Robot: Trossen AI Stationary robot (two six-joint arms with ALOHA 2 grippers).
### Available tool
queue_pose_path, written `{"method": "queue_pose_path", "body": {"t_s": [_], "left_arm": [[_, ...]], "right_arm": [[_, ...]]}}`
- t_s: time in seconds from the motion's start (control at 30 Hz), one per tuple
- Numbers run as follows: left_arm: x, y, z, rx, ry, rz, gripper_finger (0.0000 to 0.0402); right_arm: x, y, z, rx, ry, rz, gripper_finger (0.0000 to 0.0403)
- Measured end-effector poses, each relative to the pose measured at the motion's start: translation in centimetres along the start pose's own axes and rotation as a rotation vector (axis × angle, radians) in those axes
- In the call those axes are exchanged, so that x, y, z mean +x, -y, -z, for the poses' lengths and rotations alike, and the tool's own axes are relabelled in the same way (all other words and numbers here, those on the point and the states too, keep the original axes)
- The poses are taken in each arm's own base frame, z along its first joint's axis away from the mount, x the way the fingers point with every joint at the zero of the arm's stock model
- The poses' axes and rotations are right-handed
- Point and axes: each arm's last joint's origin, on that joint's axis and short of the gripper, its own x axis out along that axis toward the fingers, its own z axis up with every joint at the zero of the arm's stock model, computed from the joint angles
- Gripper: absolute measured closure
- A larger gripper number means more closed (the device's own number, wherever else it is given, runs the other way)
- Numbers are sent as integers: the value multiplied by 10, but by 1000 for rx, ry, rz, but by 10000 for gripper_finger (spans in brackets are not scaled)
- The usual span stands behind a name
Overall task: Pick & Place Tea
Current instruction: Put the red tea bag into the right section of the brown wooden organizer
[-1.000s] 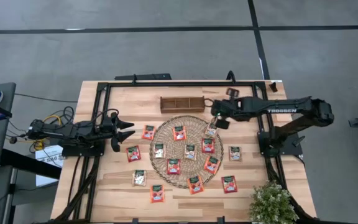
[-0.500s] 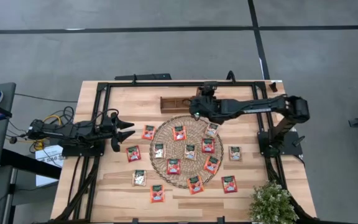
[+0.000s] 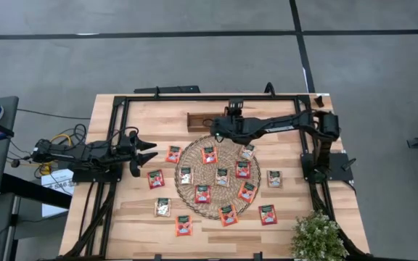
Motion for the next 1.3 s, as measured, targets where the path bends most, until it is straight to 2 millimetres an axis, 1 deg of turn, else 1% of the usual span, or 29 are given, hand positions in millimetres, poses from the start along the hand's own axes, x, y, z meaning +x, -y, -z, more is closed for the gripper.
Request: {"method": "queue_pose_path", "body": {"t_s": [0.17,0.27,0.37,0.5,0.7,0.97,1.3], "left_arm": [[0,0,0,0,0,0,216],[0,0,0,0,0,0,216],[0,0,0,0,0,0,216],[0,0,0,-1,0,0,216],[0,0,0,-1,0,0,216],[0,0,0,-1,0,0,216],[0,0,0,-1,0,0,216]], "right_arm": [[6,1,2,59,18,-76,403],[7,1,3,53,17,-83,403],[10,-1,2,55,37,-133,403],[20,-9,1,33,-3,-112,403],[27,-9,1,42,-19,-105,403],[26,-17,-1,17,-17,-116,403],[29,-14,0,30,-20,-113,403]]}}
